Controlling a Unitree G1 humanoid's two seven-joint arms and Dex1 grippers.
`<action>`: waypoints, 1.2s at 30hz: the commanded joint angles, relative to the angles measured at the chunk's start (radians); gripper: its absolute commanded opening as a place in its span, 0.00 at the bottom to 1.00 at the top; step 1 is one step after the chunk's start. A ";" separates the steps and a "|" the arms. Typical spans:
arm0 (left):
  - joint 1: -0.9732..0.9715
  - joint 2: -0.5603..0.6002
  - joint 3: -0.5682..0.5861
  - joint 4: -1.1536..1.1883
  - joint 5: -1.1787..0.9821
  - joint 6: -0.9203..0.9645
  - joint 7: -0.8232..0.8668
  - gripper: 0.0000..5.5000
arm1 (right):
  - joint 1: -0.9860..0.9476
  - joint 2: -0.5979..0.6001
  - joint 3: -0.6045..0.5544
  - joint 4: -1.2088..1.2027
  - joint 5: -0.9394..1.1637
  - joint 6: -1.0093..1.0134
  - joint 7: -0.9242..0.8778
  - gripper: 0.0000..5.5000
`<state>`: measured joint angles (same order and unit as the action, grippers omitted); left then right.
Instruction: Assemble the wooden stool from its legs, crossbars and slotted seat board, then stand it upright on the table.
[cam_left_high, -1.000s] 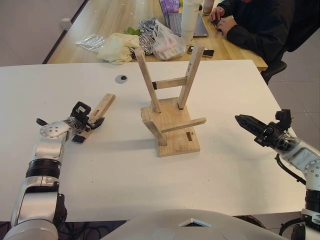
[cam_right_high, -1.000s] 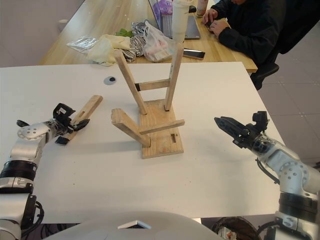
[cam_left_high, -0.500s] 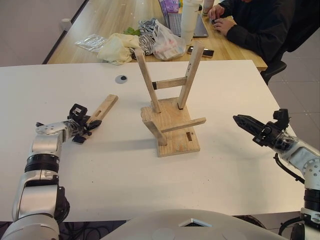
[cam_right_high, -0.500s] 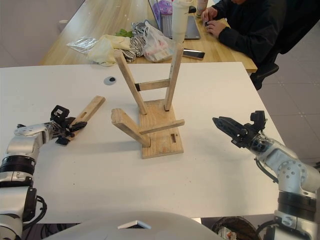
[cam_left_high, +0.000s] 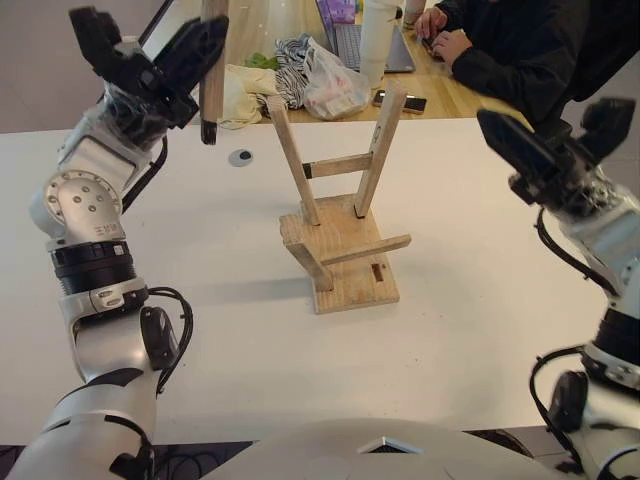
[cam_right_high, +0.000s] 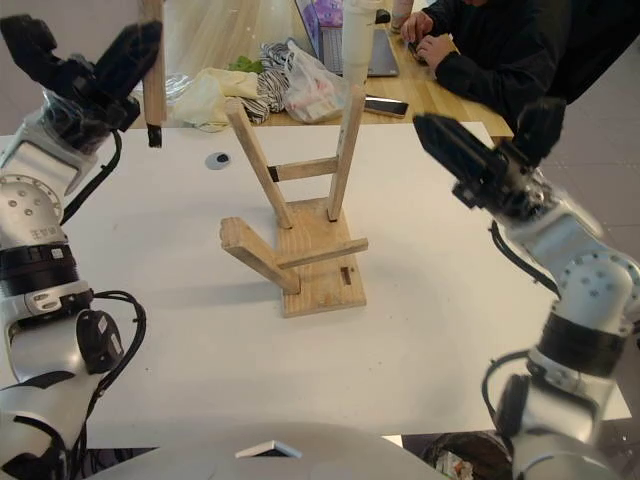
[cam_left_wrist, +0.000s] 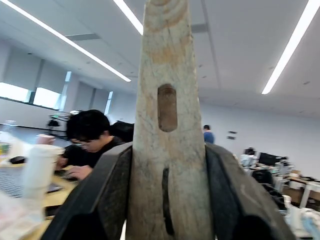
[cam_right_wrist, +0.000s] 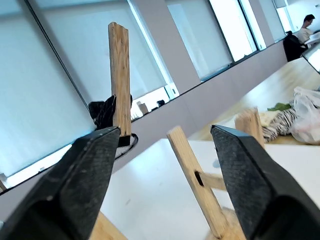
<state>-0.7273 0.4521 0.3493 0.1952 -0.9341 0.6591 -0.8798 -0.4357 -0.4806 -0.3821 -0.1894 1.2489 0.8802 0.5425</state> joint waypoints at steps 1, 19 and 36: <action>-0.052 -0.103 -0.108 0.020 -0.035 0.072 -0.079 0.36 | -0.196 0.143 0.117 0.027 0.003 -0.035 -0.041 0.70; -0.027 -0.137 -0.206 -0.034 -0.026 0.176 -0.218 0.36 | -0.311 0.214 0.207 0.142 -0.054 -0.033 -0.010 0.62; -0.027 -0.111 -0.243 -0.026 0.007 0.219 -0.240 0.43 | -0.287 0.223 0.219 0.118 -0.043 -0.025 0.006 0.36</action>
<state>-0.7505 0.3302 0.1346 0.1754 -0.9546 0.8709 -1.1107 -0.7220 -0.2802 -0.1638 -0.0618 1.2151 0.8571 0.5542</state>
